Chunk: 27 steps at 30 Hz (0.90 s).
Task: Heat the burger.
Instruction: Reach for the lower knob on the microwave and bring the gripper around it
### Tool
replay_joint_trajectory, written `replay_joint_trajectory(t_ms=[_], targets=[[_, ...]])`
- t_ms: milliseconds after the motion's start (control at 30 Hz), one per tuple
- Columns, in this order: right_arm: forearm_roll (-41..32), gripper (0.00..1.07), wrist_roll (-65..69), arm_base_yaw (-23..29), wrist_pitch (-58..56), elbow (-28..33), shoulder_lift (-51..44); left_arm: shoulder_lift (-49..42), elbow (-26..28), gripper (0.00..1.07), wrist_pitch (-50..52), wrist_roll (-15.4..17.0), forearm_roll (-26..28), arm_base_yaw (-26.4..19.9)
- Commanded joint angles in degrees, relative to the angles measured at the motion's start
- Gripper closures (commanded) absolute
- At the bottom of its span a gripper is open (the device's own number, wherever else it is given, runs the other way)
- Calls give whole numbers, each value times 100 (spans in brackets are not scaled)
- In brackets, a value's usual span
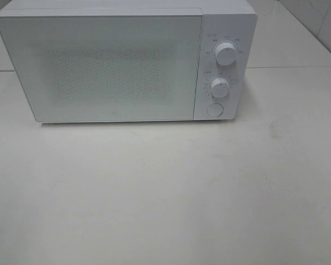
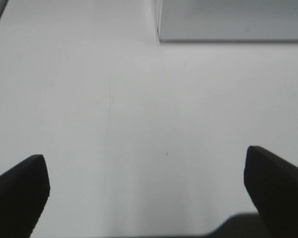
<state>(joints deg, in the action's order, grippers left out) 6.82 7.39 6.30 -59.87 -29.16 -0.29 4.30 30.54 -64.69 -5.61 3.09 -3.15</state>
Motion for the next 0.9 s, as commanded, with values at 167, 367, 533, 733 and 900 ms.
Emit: replay_joint_trajectory(t_ms=[167,367,533,733,900], targets=[[0,38,23,-17,40,6,-143,-636,-235,6,510,17,143,17],[6,38,23,-17,40,6,-109,-602,-206,6,521,40,143,17],[0,38,23,-17,40,6,-92,-602,-206,6,521,40,149,17],[0,38,23,-17,40,6,-92,-602,-206,6,521,40,149,17],[0,38,23,-17,40,6,-92,-602,-206,6,521,40,149,17]])
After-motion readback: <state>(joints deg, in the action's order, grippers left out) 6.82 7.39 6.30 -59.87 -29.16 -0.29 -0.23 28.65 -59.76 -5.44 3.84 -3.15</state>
